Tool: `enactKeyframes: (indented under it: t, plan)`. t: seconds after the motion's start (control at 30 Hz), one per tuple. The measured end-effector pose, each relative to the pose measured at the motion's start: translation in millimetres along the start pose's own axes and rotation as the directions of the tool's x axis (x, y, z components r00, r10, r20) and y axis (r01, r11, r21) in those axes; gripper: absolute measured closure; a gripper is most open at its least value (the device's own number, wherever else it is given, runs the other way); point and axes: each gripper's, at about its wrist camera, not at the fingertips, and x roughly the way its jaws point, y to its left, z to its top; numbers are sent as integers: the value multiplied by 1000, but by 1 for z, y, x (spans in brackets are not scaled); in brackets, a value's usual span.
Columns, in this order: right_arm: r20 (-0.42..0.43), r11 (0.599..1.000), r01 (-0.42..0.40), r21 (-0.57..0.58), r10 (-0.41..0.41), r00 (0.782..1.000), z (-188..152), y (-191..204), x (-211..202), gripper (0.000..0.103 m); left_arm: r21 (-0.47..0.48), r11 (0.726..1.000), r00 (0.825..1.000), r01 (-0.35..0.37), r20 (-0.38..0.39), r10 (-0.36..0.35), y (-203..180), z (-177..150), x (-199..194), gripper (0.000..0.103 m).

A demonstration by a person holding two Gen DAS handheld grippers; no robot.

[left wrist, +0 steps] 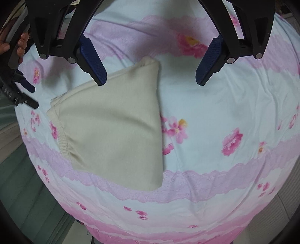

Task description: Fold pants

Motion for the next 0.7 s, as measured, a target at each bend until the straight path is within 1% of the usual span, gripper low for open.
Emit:
enactKeyframes:
  t: [0.07, 0.17, 0.27, 0.33, 0.37, 0.47, 0.53, 0.6, 0.67, 0.7]
  plan:
    - [9, 996, -75, 39, 74, 997, -7, -2, 4, 18, 11, 999, 999, -38, -26, 38, -2, -5, 1, 6]
    - [-20, 984, -143, 105, 145, 989, -16, -10, 20, 17, 20, 998, 998, -61, -28, 62, -7, -10, 1, 6]
    - [-14, 974, -181, 133, 185, 983, -20, -16, 38, 17, 31, 996, 996, -80, -22, 81, -14, -12, 6, 6]
    - [-18, 972, -189, 137, 193, 981, -23, -19, 53, 17, 23, 996, 996, -90, -19, 90, -16, -11, 12, 6]
    - [-22, 969, -199, 144, 204, 979, -24, -20, 58, 17, 9, 996, 996, -88, -15, 89, -17, -9, 15, 6]
    - [-27, 946, -266, 185, 275, 961, -30, -25, 80, 17, -42, 996, 997, -77, -7, 77, -19, -3, 22, 6]
    - [-25, 935, -298, 192, 308, 951, -33, -26, 91, 17, -75, 994, 997, -75, -16, 74, -19, 2, 27, 6]
    - [-11, 928, -317, 194, 326, 945, -34, -27, 98, 12, -82, 994, 998, -66, -13, 65, -21, 6, 29, 6]
    - [10, 914, -352, 200, 357, 934, -35, -28, 103, 4, -77, 995, 998, -66, -3, 66, -22, 9, 31, 6]
    - [15, 910, -361, 203, 366, 931, -35, -29, 105, 2, -71, 996, 998, -62, 2, 62, -23, 11, 33, 6]
